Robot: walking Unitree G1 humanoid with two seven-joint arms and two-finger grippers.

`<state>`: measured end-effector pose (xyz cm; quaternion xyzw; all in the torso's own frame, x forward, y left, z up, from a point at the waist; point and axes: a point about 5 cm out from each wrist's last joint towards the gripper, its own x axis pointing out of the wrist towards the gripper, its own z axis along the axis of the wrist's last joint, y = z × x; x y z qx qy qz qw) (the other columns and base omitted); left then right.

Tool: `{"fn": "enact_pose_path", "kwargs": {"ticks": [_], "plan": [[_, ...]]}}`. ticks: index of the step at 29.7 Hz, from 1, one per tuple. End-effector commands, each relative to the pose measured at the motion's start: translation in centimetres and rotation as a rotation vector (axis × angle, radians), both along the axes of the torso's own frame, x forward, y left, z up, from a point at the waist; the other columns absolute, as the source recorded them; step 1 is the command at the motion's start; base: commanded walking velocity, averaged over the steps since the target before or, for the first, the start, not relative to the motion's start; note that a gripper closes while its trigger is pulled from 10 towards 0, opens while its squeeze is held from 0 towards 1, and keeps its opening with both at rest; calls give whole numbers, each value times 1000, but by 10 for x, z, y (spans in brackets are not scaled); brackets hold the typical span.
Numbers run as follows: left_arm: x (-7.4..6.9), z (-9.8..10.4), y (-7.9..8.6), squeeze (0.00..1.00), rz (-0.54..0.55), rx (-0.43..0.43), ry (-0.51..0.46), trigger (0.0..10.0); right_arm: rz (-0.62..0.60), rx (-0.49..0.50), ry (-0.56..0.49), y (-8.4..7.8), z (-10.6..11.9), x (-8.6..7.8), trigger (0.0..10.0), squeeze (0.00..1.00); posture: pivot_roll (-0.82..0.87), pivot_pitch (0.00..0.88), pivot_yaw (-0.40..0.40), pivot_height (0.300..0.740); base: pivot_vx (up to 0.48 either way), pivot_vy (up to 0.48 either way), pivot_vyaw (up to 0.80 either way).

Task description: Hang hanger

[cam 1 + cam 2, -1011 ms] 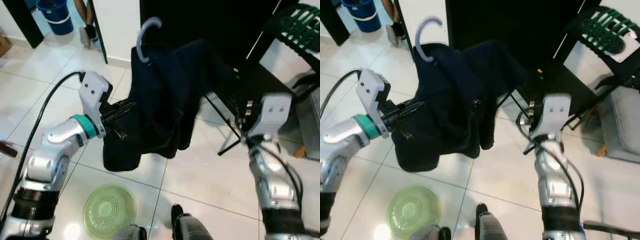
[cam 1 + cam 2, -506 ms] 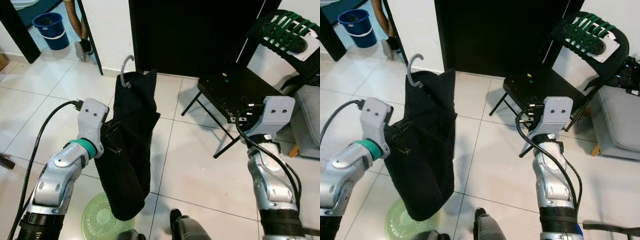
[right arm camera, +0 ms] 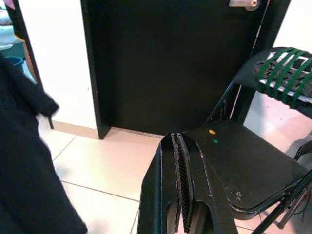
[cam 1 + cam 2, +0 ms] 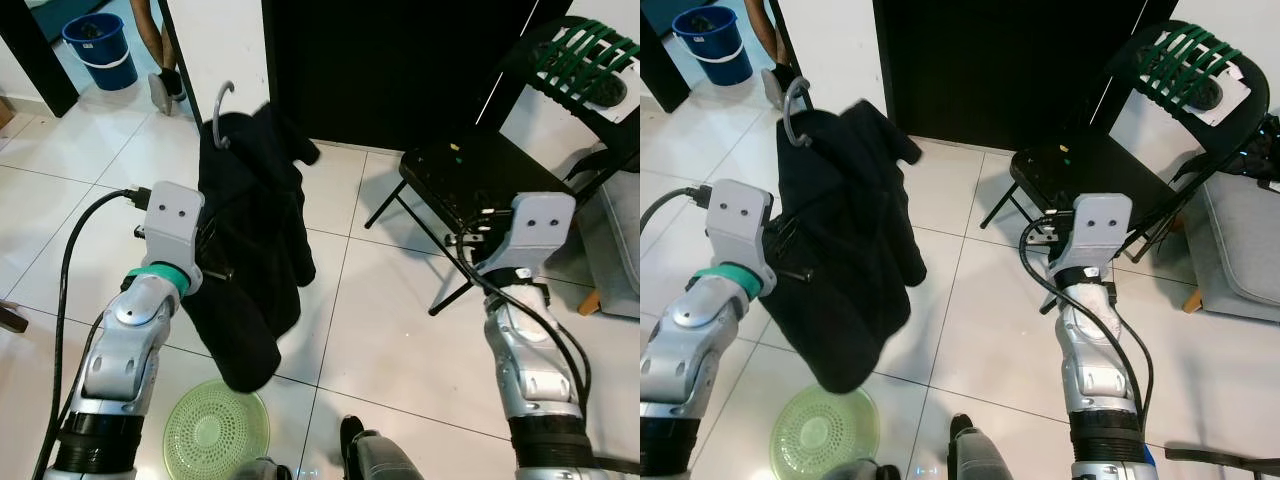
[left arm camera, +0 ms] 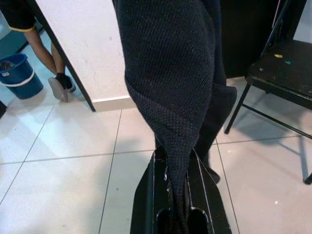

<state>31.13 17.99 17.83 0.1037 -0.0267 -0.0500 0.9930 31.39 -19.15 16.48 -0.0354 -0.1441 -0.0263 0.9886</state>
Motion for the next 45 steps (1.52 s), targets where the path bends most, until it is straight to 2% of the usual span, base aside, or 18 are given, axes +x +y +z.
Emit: {"fn": "enact_pose_path", "kwargs": {"ticks": [1,19,45], "plan": [[-1,5,2,0,14,-1,-39,10000,-12,6,8,-2,-3,-1,10000,0,-53,93,66,740,0,0,0],[2,8,2,0,59,-22,-85,10000,-15,2,16,-3,-6,1,10000,0,-54,92,61,740,0,0,0],[4,9,0,0,65,-37,-103,10000,-25,-11,9,-10,-4,2,10000,0,-63,90,55,740,-402,0,0]]}}
